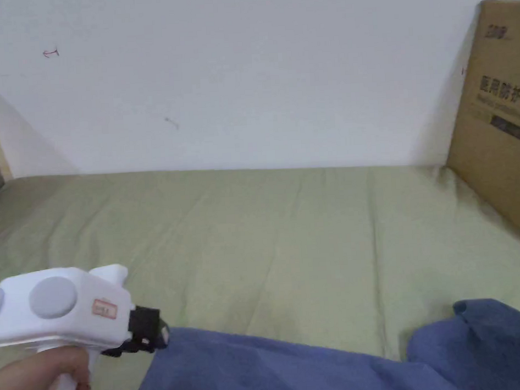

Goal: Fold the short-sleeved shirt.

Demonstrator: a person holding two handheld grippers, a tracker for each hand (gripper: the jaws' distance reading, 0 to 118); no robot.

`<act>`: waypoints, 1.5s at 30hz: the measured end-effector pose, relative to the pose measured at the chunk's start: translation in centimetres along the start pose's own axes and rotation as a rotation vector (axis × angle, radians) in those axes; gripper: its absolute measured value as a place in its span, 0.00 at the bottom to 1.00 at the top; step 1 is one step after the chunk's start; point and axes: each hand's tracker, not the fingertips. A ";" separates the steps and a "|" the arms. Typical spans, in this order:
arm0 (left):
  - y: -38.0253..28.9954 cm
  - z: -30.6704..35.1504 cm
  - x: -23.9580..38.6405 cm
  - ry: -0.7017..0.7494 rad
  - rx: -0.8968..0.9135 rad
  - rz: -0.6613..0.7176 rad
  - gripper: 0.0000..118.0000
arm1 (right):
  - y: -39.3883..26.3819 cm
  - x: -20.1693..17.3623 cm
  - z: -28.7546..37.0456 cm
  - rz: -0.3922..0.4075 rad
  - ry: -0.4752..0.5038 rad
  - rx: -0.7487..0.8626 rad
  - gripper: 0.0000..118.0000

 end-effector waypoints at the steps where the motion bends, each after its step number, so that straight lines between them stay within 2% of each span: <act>1: 0.7 -1.6 -0.1 0.035 -0.018 -0.006 1.00 | -0.4 -0.6 -0.2 0.010 0.003 -0.008 0.05; 2: 0.8 -3.0 -0.3 0.055 -0.022 -0.015 1.00 | -0.5 -0.9 -0.7 0.024 0.007 -0.019 0.05; 3: 1.0 -3.9 -0.1 0.003 0.037 -0.020 1.00 | -0.7 -1.1 -1.1 0.039 0.009 -0.030 0.05; 9: 1.1 -11.4 0.7 0.163 -0.120 -0.198 1.00 | -1.2 -1.7 -3.0 0.069 0.021 -0.073 0.05; 13: 2.2 -11.7 1.1 0.169 -0.131 -0.136 1.00 | -1.2 -2.0 -3.8 0.091 0.011 -0.090 0.05; 15: 1.8 -10.8 2.3 0.201 -0.113 -0.212 1.00 | -1.2 -2.2 -3.8 0.086 0.011 -0.087 0.05; 16: 1.5 -10.1 3.0 0.187 -0.085 -0.266 0.97 | -1.2 -2.2 -3.8 0.080 0.014 -0.085 0.05; 17: 1.0 -9.3 3.6 0.178 -0.056 -0.298 0.87 | -1.2 -2.0 -3.8 0.072 0.020 -0.083 0.05; 19: 0.0 -7.7 4.3 0.157 -0.037 -0.313 0.55 | -1.3 -2.2 -3.6 0.065 0.028 -0.078 0.05; 20: -0.3 -7.3 4.4 0.168 -0.041 -0.312 0.37 | -1.4 -2.2 -3.3 0.061 0.030 -0.074 0.05; 21: -0.4 -6.8 4.3 0.160 -0.033 -0.314 0.08 | -1.4 -2.2 -3.0 0.053 0.032 -0.068 0.05; 27: -0.7 -2.0 3.8 0.144 0.024 -0.260 0.06 | -1.7 -1.4 1.8 -0.025 0.046 0.016 0.05; 32: 0.3 7.4 4.6 0.111 0.088 -0.283 0.06 | -0.2 -0.2 10.2 -0.079 0.054 0.120 0.05; 35: 0.3 14.5 6.0 0.153 0.171 -0.326 0.06 | 0.9 -0.5 16.2 -0.059 0.048 0.188 0.05; 37: 0.6 19.0 6.2 0.133 0.219 -0.299 0.06 | 1.5 -0.8 20.0 -0.038 0.046 0.233 0.05; 42: 0.9 29.7 7.2 0.092 0.364 -0.213 0.06 | 3.5 -1.7 28.9 -0.048 0.084 0.377 0.05; 45: 1.3 34.8 8.1 0.079 0.443 -0.186 0.06 | 5.4 -3.4 33.5 0.016 0.084 0.457 0.05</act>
